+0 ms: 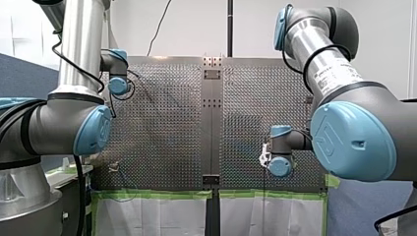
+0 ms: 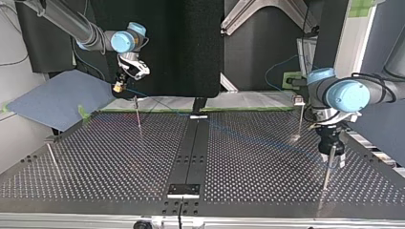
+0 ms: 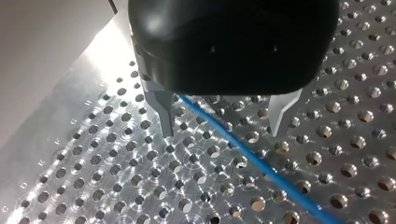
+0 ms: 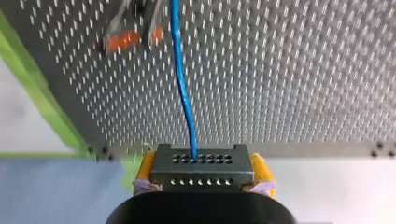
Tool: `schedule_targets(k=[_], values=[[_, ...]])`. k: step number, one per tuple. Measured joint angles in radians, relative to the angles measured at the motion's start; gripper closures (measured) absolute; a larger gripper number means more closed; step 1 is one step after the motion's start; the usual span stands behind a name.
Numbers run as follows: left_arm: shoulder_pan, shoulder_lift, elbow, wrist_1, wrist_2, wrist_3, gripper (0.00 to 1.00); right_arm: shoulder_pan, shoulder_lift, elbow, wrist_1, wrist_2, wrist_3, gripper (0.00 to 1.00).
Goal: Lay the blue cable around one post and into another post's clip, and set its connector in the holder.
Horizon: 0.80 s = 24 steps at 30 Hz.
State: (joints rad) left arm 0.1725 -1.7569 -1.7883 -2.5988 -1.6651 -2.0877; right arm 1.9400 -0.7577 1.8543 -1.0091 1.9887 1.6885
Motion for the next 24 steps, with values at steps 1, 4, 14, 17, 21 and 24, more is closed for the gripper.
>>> schedule_targets(k=[1, 4, 14, 17, 21, 24], values=[[0.0, 0.0, 0.0, 0.0, 0.0, 0.0, 0.0, -0.012, 0.0, 0.012, -0.012, 0.001, 0.001, 1.0], [-0.001, 0.0, 0.0, 0.0, 0.0, 0.0, 0.0, -0.033, 0.002, 0.04, -0.04, 0.002, 0.002, 1.0], [-0.004, 0.0, 0.0, 0.0, 0.0, 0.0, 0.0, -0.064, 0.005, 0.13, -0.099, -0.004, 0.005, 1.0], [-0.006, 0.0, 0.0, -0.002, 0.0, 0.0, 0.0, -0.075, 0.016, 0.156, -0.114, -0.016, 0.017, 1.0], [-0.009, 0.0, 0.0, -0.004, 0.0, 0.0, 0.0, -0.104, 0.045, 0.192, -0.145, -0.047, 0.047, 1.0], [-0.011, 0.0, 0.0, -0.005, 0.0, 0.0, 0.0, -0.125, 0.069, 0.209, -0.159, -0.071, 0.071, 1.0]])
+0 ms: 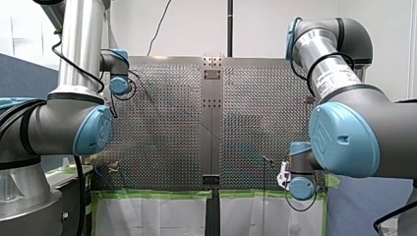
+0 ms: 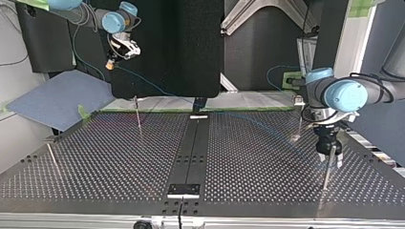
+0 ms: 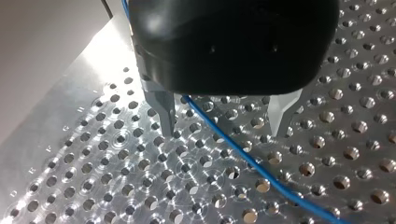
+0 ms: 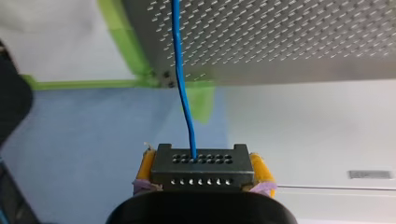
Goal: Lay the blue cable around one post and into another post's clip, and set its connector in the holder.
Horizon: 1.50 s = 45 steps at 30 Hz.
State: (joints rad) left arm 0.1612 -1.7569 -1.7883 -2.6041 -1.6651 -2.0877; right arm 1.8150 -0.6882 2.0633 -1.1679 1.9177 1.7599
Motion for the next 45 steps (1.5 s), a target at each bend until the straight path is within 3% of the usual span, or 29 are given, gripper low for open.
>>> schedule_targets(k=[4, 7, 15, 25, 29, 34, 41, 45], values=[[-0.004, 0.0, 0.0, -0.002, 0.0, 0.0, 0.0, -0.035, 0.036, -0.002, -0.003, -0.036, 0.034, 1.0], [-0.007, 0.0, 0.0, -0.002, 0.0, 0.0, 0.0, -0.058, 0.057, -0.004, -0.004, -0.06, 0.047, 1.0], [-0.01, 0.0, 0.0, -0.002, 0.0, 0.0, 0.0, -0.12, 0.07, -0.02, -0.007, -0.122, 0.071, 1.0], [-0.015, 0.0, 0.0, -0.006, -0.019, 0.01, 0.0, -0.211, 0.072, -0.083, 0.026, -0.212, 0.101, 1.0], [-0.016, 0.0, 0.0, -0.007, -0.021, 0.011, 0.0, -0.248, 0.074, -0.106, 0.043, -0.251, 0.104, 1.0], [-0.017, 0.0, 0.0, -0.009, -0.021, 0.016, 0.0, -0.272, 0.101, -0.133, 0.053, -0.275, 0.098, 1.0], [-0.017, 0.0, 0.0, -0.01, -0.021, 0.021, 0.0, -0.288, 0.158, -0.171, 0.067, -0.269, 0.099, 1.0], [-0.017, 0.0, 0.0, -0.01, -0.021, 0.023, 0.0, -0.296, 0.192, -0.18, 0.066, -0.27, 0.111, 1.0]])
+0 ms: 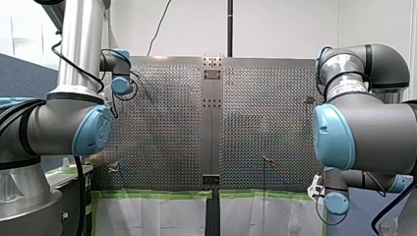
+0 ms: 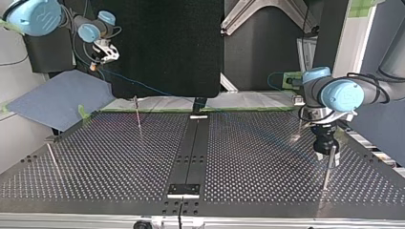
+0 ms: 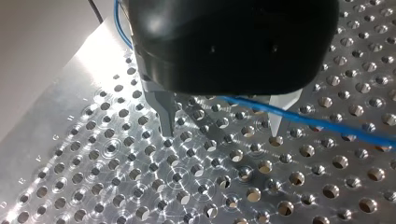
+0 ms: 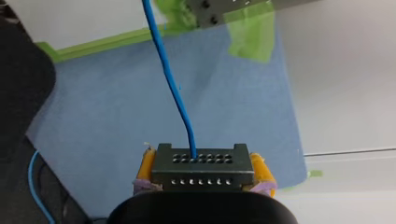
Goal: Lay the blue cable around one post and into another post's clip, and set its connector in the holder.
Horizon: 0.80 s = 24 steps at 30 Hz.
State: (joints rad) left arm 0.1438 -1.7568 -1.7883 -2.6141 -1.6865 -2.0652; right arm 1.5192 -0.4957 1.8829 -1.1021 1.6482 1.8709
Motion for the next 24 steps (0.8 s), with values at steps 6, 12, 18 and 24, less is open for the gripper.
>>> schedule_targets(k=[6, 12, 18, 24], values=[[0.0, 0.0, 0.0, -0.001, 0.0, 0.001, 0.0, -0.005, 0.037, -0.006, -0.004, -0.004, 0.01, 1.0], [-0.003, 0.0, 0.0, -0.001, 0.0, 0.005, 0.0, -0.003, 0.042, -0.023, -0.005, -0.025, -0.009, 1.0], [-0.008, 0.0, 0.0, -0.002, 0.001, 0.0, 0.0, 0.002, 0.042, -0.038, -0.033, -0.068, -0.053, 1.0], [-0.008, 0.0, -0.007, 0.009, 0.005, -0.037, 0.0, 0.005, 0.042, -0.042, -0.069, -0.117, -0.064, 1.0]])
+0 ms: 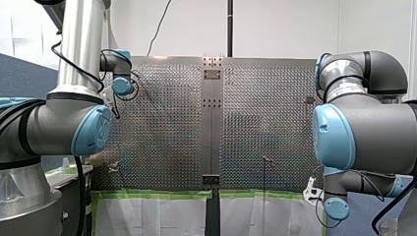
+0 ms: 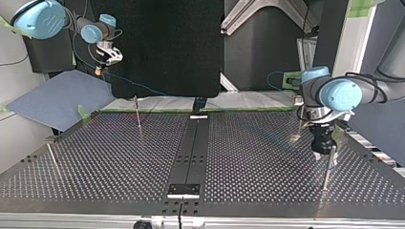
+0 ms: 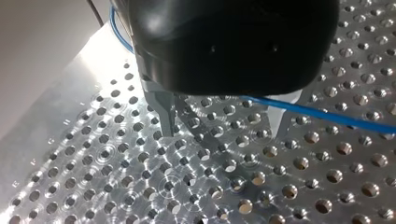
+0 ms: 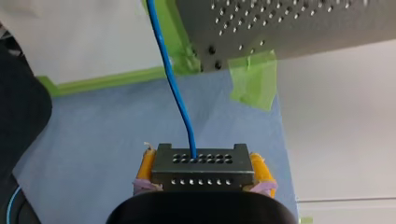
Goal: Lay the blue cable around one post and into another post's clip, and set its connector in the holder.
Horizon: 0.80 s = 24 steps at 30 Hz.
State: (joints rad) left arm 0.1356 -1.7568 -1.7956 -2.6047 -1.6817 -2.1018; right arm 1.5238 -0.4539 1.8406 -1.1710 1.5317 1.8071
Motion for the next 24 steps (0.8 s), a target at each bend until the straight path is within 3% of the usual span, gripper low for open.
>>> schedule_targets(k=[14, 24], values=[[0.027, 0.0, -0.105, 0.11, 0.015, -0.115, 0.0, 0.014, 0.0, -0.006, -0.004, -0.121, 0.005, 1.0], [0.039, 0.0, -0.148, 0.205, -0.011, -0.21, 0.0, 0.024, 0.0, -0.008, -0.002, -0.136, 0.006, 1.0]])
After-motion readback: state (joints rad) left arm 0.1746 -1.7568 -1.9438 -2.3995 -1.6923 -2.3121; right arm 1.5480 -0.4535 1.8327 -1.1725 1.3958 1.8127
